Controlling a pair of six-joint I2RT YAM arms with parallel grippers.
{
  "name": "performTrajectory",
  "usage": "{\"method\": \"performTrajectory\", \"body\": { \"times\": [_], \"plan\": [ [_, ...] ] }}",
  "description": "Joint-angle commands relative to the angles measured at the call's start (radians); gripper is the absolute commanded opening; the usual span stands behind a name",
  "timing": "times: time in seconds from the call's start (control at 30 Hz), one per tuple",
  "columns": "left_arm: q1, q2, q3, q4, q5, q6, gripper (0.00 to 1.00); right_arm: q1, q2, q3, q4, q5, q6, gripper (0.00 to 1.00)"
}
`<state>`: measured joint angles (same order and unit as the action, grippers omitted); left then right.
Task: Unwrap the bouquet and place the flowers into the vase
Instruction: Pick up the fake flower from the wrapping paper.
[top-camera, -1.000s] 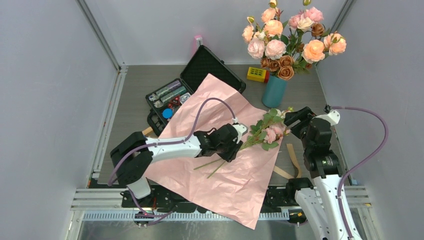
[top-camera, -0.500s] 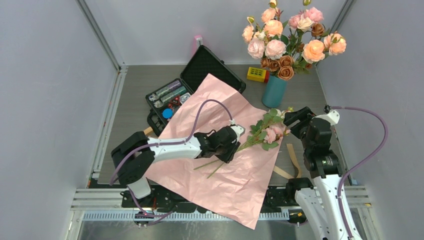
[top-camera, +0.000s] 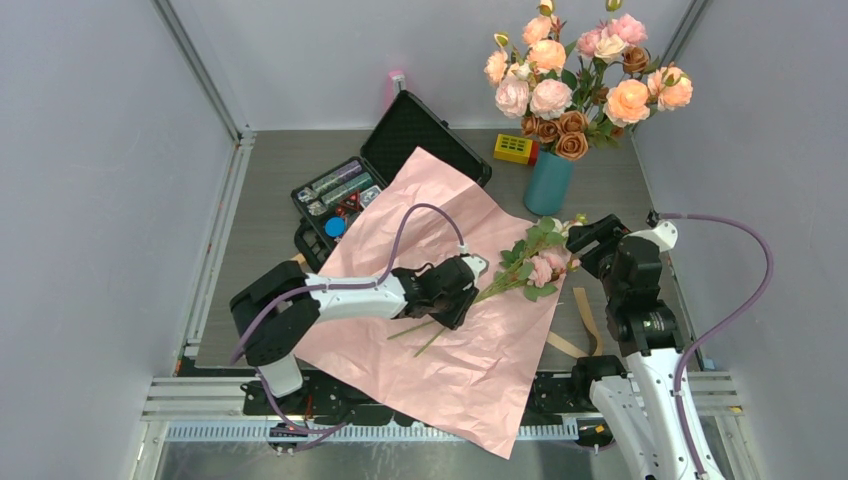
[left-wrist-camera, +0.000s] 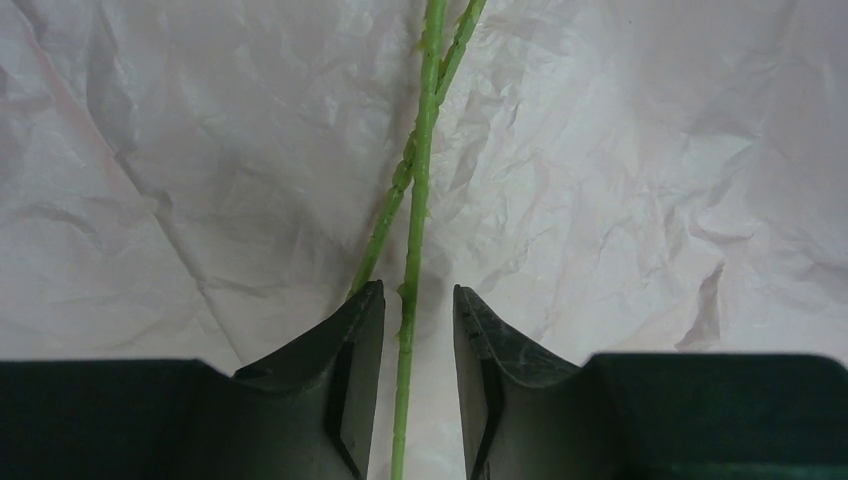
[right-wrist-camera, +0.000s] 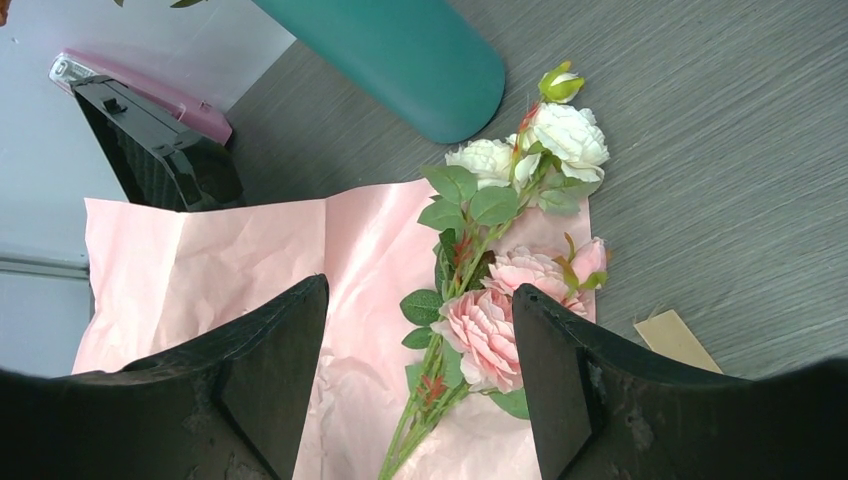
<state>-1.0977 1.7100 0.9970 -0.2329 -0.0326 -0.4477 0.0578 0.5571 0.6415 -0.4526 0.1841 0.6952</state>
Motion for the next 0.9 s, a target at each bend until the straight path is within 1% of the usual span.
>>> {"method": "performTrajectory", "body": {
  "times": [0.0, 0.07, 0.47, 0.5, 0.6, 0.67, 0.7, 0.87],
  "plan": [
    [-0.005, 0.013, -0.001, 0.055, 0.009, -0.017, 0.32, 0.005, 0.010, -0.001, 0.036, 0.004, 0.012, 0.73],
    [-0.004, 0.020, 0.000, 0.058, 0.018, -0.024, 0.29, 0.005, 0.012, -0.002, 0.036, 0.005, 0.011, 0.73],
    [-0.011, 0.056, 0.007, 0.079, 0.028, -0.045, 0.28, 0.005, 0.021, -0.003, 0.035, 0.008, 0.010, 0.73],
    [-0.011, 0.060, 0.008, 0.079, 0.028, -0.048, 0.25, 0.005, 0.021, -0.003, 0.036, 0.009, 0.010, 0.73],
    [-0.011, 0.063, 0.007, 0.080, 0.028, -0.059, 0.13, 0.005, 0.020, -0.003, 0.037, 0.010, 0.010, 0.73],
    [-0.011, 0.056, 0.005, 0.082, 0.060, -0.067, 0.03, 0.005, 0.019, -0.002, 0.037, 0.012, 0.010, 0.73],
    [-0.011, 0.050, 0.005, 0.084, 0.065, -0.072, 0.00, 0.005, 0.019, -0.002, 0.037, 0.012, 0.010, 0.73],
    [-0.012, 0.001, -0.016, 0.140, 0.114, -0.089, 0.00, 0.005, 0.014, 0.001, 0.036, 0.012, 0.012, 0.73]
  ]
}}
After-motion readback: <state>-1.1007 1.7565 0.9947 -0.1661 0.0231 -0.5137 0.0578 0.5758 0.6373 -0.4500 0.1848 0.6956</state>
